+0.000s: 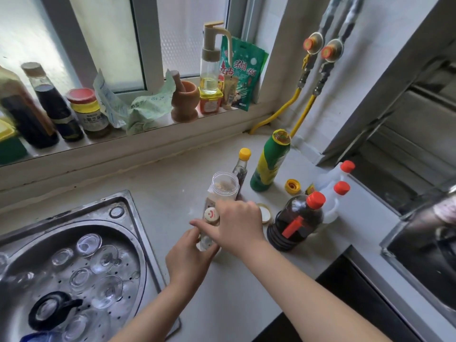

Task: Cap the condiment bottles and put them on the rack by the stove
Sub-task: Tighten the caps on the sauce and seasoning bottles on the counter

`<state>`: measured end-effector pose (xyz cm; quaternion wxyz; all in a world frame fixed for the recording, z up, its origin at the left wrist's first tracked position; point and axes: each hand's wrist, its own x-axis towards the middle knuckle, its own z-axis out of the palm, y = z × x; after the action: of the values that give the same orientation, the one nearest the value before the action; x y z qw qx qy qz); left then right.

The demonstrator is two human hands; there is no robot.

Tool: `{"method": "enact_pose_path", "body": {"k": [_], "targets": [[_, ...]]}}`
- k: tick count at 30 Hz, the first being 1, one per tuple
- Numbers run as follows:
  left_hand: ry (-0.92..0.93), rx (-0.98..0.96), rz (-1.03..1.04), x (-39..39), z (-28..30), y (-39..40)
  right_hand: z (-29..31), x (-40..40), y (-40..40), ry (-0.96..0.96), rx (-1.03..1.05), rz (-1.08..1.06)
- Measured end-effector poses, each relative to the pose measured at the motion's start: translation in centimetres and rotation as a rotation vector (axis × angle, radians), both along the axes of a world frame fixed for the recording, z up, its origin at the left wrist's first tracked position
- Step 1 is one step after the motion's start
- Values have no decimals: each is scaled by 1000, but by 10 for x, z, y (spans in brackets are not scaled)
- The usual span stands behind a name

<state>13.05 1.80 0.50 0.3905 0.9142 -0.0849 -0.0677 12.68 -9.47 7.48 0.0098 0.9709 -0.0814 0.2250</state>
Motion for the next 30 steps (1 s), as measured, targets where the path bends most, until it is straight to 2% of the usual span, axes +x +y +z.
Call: {"method": "enact_pose_path", "body": {"k": [8,16,19,21,22,24,28,30], "targets": [[7,-9,-227,-5,17,-52,-3,-43,-63,-36,148,-72],[19,79,-278,-13,15,-72,1,-42,-93,235,163,-60],[42,102,-244,-11,13,-69,21,-39,-103,432,412,-13],[38,116,-213,-11,11,-64,31,-27,-114,473,590,-38],[36,117,-193,-11,10,-62,30,-17,-121,483,591,-75],[36,111,-151,-12,9,-56,16,7,-129,588,424,-123],[42,125,-65,-11,10,-41,-37,47,-123,1029,154,-144],[48,106,-26,-8,11,-33,-61,60,-124,1140,95,-237]]}}
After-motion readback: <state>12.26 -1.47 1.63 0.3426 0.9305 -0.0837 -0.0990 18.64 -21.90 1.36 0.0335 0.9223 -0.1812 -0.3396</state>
